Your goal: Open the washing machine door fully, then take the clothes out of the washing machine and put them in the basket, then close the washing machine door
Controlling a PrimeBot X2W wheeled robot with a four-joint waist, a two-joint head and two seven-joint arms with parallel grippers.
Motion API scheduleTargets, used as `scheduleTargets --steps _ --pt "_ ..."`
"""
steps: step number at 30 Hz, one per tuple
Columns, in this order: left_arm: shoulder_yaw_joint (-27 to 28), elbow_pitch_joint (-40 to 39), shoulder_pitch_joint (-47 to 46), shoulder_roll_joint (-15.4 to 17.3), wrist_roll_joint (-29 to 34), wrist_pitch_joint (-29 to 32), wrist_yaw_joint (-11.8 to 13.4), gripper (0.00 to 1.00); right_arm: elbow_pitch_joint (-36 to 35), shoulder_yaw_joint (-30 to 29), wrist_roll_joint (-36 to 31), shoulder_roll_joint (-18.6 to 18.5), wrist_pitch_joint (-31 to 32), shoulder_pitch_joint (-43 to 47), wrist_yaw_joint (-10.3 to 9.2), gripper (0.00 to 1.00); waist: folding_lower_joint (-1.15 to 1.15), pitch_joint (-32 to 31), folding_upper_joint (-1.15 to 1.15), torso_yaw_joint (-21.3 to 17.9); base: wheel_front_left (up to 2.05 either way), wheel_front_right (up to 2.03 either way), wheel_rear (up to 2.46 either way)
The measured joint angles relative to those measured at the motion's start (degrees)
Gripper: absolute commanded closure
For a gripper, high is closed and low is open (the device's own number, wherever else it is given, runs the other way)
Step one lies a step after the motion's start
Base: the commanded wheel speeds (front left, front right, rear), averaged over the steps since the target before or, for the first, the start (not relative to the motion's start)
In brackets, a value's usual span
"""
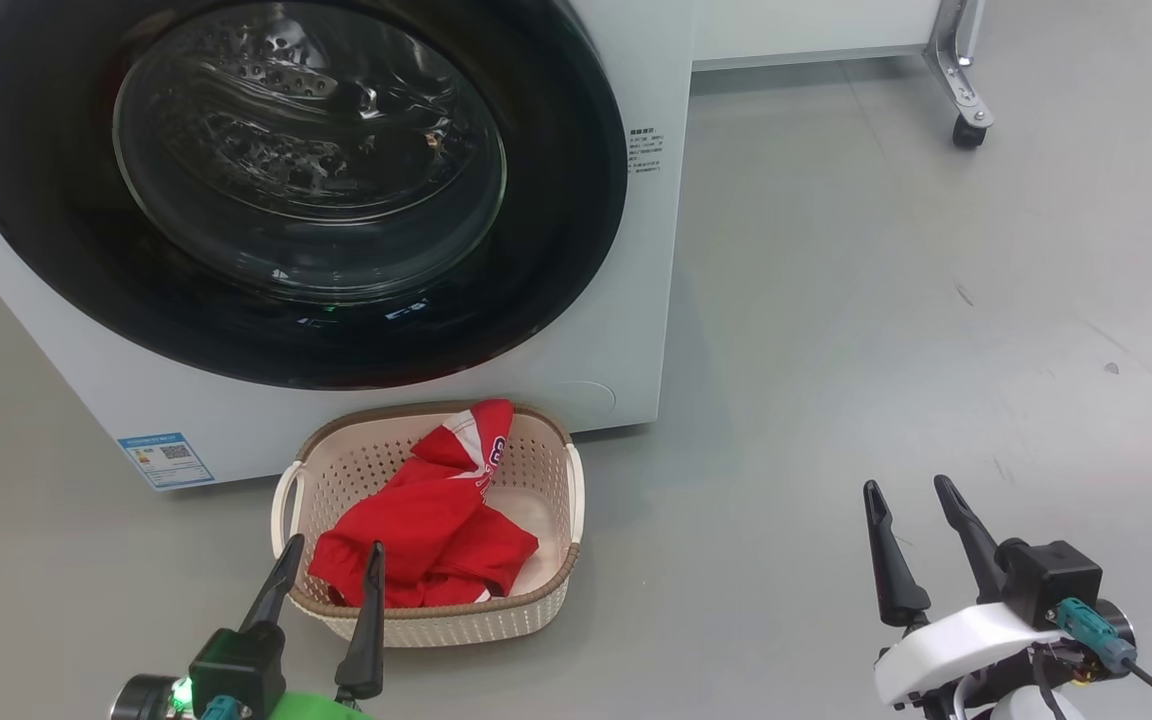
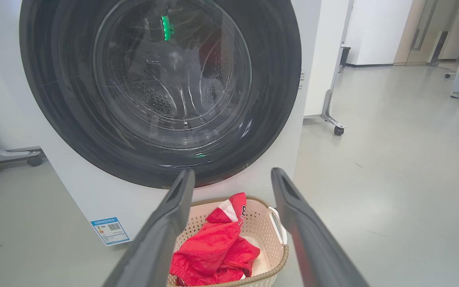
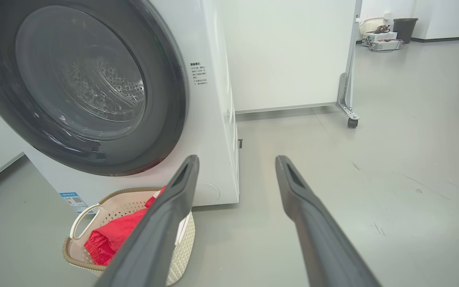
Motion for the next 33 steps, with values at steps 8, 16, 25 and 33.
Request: scheduleTargets --steps 8,16,25,33 --pt "-0.01 -0.32 0.15 -0.01 -0.01 0.01 0.03 0.00 -2.08 -0.03 -0.26 -0.41 0.00 1.24 -0.43 0.00 0.00 -0.17 0.00 -0.09 0.00 0.00 0.00" --pt "0.00 -0.67 0.24 -0.01 -0.07 0.53 0.10 0.00 -3.75 -0.02 -0.43 -0.68 0.01 2.42 -0.87 0.00 0.00 -0.08 0.00 -0.15 0.00 0.00 0.00" --pt "0.12 -1.04 0.25 0.00 -0.07 0.57 0.38 0.00 -5.35 0.02 -0.44 -0.97 0.04 2.88 -0.96 0.00 0.00 0.42 0.00 -0.17 0.00 0.00 0.00" --pt "0.13 -1.30 0.25 -0.01 -0.05 0.57 0.54 0.00 -6.42 0.02 -0.44 -1.05 0.58 3.71 -1.02 0.00 0.00 0.63 0.00 -0.11 0.00 0.00 0.00"
